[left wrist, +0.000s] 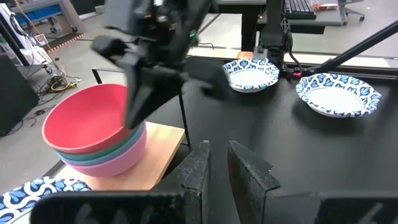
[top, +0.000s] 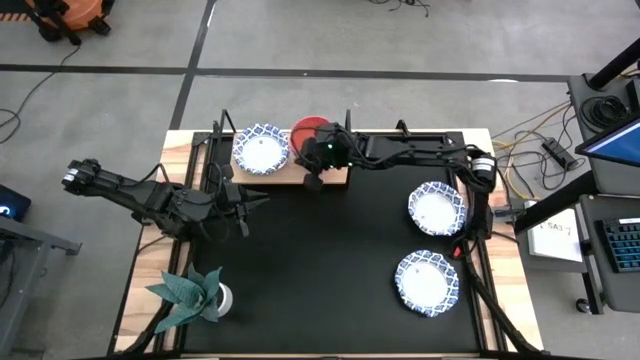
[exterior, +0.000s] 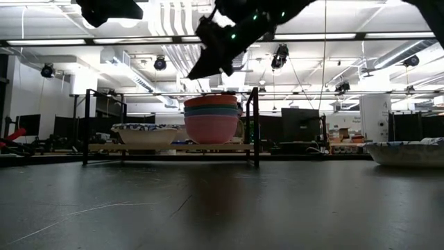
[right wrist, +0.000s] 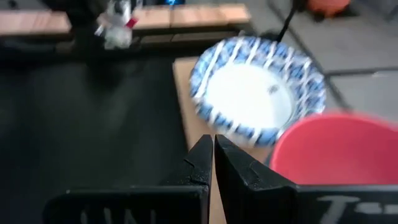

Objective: Place and stack bowls onto a shelf
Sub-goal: Stack the white patterned bowl on top of the white patterned bowl

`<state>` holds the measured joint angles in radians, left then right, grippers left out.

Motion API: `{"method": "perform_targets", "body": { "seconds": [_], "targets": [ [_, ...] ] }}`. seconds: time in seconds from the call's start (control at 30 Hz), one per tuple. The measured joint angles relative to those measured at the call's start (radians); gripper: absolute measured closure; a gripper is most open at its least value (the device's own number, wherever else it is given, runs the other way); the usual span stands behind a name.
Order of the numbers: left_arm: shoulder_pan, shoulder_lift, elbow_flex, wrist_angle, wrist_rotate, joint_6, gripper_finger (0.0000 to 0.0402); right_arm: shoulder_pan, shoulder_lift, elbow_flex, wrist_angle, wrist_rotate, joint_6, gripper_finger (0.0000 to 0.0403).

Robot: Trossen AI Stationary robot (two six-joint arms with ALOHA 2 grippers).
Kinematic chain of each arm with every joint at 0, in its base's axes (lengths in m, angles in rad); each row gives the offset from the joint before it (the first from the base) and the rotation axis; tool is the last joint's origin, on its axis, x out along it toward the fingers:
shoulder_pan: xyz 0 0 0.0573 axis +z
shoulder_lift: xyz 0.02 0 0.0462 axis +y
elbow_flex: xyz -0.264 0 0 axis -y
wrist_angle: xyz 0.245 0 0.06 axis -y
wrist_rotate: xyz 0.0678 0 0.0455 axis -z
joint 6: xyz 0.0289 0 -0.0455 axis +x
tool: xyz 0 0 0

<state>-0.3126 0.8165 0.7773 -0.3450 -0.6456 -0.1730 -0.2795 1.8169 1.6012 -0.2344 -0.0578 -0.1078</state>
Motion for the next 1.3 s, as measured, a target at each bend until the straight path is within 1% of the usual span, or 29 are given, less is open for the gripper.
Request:
{"method": "perform_targets", "body": {
  "seconds": [0.17,0.4,0.57,0.67,0.8,1.0,1.1,1.2,1.3],
  "targets": [
    [0.000,0.000,0.000,0.000,0.000,0.000,0.0364,0.054,-0.085,0.000,-0.237,0.002,0.054,0.0394],
    [0.000,0.000,-0.001,0.001,0.000,0.000,0.0364,0.156,-0.190,-0.001,-0.586,0.004,0.217,0.0394],
    [0.000,0.000,-0.001,0.003,0.000,0.000,0.0364,0.231,-0.250,-0.027,-0.726,0.006,0.325,0.0394],
    [0.000,0.000,-0.001,0.005,0.000,0.000,0.0364,0.264,-0.293,-0.097,-0.747,0.006,0.387,0.0394],
    [0.000,0.000,-0.001,0.006,0.000,0.000,0.0364,0.271,-0.385,-0.251,-0.751,0.037,0.498,0.0394],
    [0.000,0.000,-0.001,0.009,0.000,0.000,0.0364,0.240,-0.551,-0.524,-0.761,0.099,0.712,0.0394],
    [0.000,0.000,-0.001,0.012,0.000,0.000,0.0364,0.217,-0.623,-0.626,-0.761,0.113,0.837,0.0393],
    [0.000,0.000,-0.001,0.013,0.000,0.000,0.0364,0.206,-0.670,-0.693,-0.763,0.113,0.901,0.0380],
    [0.000,0.000,-0.001,0.014,0.000,0.000,0.0364,0.198,-0.692,-0.737,-0.773,0.111,0.950,0.0349]
  ]
}}
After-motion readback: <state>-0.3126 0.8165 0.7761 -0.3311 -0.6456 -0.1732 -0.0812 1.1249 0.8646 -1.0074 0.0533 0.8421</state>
